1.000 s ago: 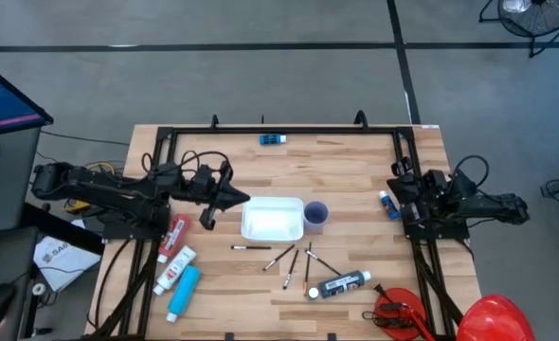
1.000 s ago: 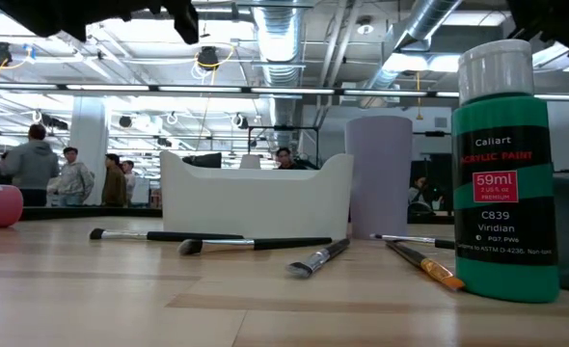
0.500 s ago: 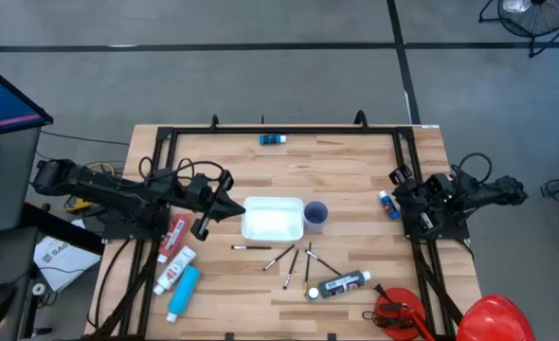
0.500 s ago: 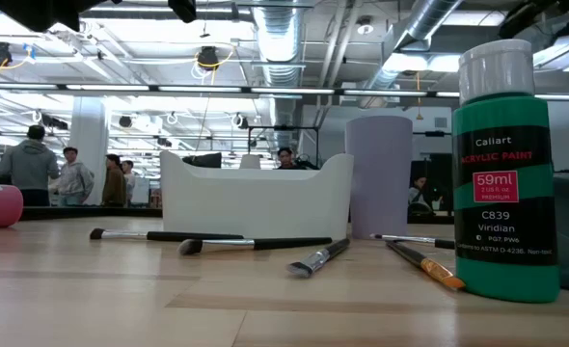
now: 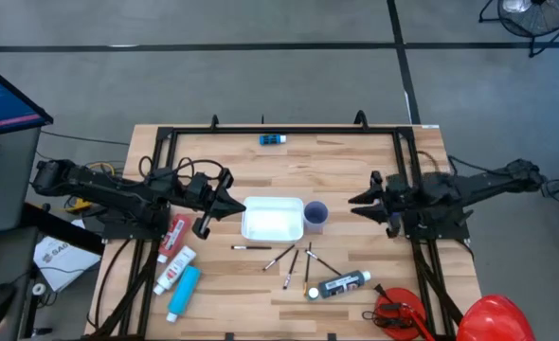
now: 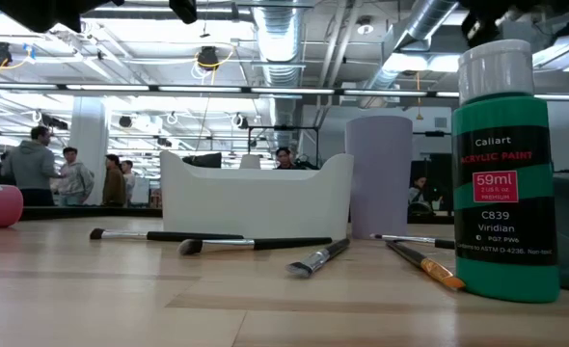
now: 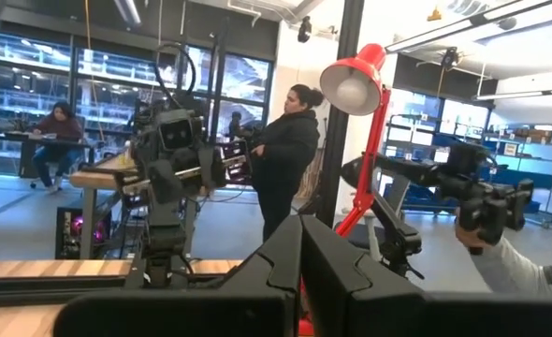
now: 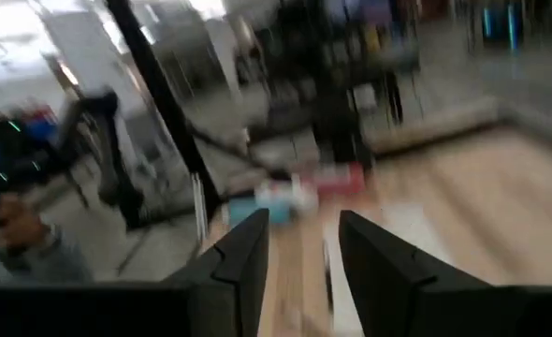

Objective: Pick & Place Paint Supplies
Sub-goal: Adjust the purple cup

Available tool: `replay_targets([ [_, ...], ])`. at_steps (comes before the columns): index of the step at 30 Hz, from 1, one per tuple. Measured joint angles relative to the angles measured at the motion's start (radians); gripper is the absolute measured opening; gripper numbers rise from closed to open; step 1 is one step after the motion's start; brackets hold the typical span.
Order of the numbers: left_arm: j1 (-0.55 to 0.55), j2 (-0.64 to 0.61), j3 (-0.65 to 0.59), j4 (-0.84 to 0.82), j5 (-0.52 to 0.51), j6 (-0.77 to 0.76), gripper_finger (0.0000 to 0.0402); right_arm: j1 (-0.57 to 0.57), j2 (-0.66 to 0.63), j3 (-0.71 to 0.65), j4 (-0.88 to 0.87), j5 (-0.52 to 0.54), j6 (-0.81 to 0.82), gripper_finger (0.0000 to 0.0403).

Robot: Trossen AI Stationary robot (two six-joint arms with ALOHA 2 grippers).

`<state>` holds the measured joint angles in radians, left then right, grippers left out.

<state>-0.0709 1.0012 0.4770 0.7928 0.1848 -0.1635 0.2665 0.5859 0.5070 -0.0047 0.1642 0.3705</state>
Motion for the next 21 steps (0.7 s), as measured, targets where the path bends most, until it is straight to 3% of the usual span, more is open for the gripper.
replay_targets([
  [6, -0.003, 0.0, 0.0, -0.003, 0.0, 0.0, 0.0002, 0.0, 0.095, 0.175, -0.506, 0.04, 0.243, 0.0109],
  [12, -0.003, 0.0, 0.0, -0.004, 0.0, 0.001, 0.0002, -0.022, 0.158, 0.247, -0.957, 0.08, 0.628, 0.0097],
  [17, 0.005, 0.0, 0.0, -0.004, 0.0, 0.001, 0.0002, -0.05, 0.193, 0.251, -1.164, 0.075, 0.826, 0.0103],
  [21, 0.007, 0.0, 0.0, -0.004, 0.0, 0.001, 0.0002, -0.057, 0.227, 0.251, -1.235, 0.056, 0.894, 0.0114],
])
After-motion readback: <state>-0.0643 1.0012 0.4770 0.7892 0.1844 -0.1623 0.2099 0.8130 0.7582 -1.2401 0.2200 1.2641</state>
